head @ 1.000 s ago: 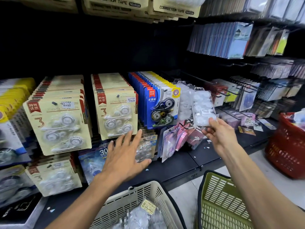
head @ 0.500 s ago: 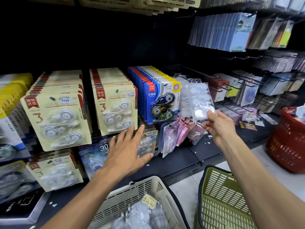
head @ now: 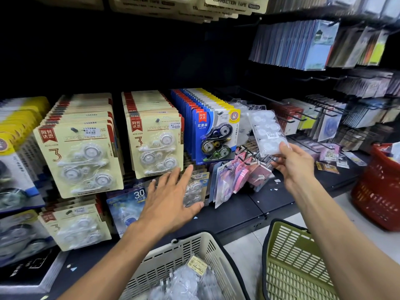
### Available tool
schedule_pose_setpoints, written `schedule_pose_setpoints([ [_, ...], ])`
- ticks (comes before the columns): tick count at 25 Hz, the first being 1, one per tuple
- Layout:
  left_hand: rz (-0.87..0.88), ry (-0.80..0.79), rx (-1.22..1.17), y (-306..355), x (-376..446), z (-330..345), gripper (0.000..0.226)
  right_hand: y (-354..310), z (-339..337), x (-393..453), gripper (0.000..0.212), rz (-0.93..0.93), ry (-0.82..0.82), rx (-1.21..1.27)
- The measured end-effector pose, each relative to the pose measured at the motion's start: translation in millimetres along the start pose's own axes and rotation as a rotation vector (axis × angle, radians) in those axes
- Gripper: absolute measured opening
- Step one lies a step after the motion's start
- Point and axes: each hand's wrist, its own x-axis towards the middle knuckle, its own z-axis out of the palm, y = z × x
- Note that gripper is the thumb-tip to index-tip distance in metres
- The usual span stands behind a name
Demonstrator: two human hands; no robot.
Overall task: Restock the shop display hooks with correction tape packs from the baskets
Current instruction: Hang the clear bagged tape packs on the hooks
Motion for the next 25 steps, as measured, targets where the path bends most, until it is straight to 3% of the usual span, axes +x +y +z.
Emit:
schedule_pose_setpoints([
  [7, -0.002, -0.014, 0.014, 0.7, 0.6, -0.7, 0.096, -1.4, 5.5, -0.2, 0.005, -0.013, 0.024, -0.035],
  [11, -0.014, -0.035, 0.017, 0.4, 0.7, -0.7, 0.096, 2.8, 8.5, 0.2, 0.014, -0.036, 0.084, -0.060],
  [13, -0.020, -0.037, 0.019, 0.5, 0.7, -0.6, 0.096, 7.4, 9.6, -2.4, 0.004, 0.051, 0.029, -0.061],
  [16, -0.038, -0.046, 0.015, -2.3, 1.6, -0.5, 0.095, 18.9, 5.3, -7.1, 0.016, 0.207, -0.046, -0.076],
  [21, -0.152, -0.128, -0.009, -27.5, -4.3, 13.2, 0.096, 65.4, -7.3, -21.6, 0.031, 0.237, -0.199, -0.588],
  [25, -0.225, -0.211, -0.008, -41.7, -26.4, 43.5, 0.094, 96.5, 0.0, -54.1, 0.030, 0.038, -0.651, -1.314],
])
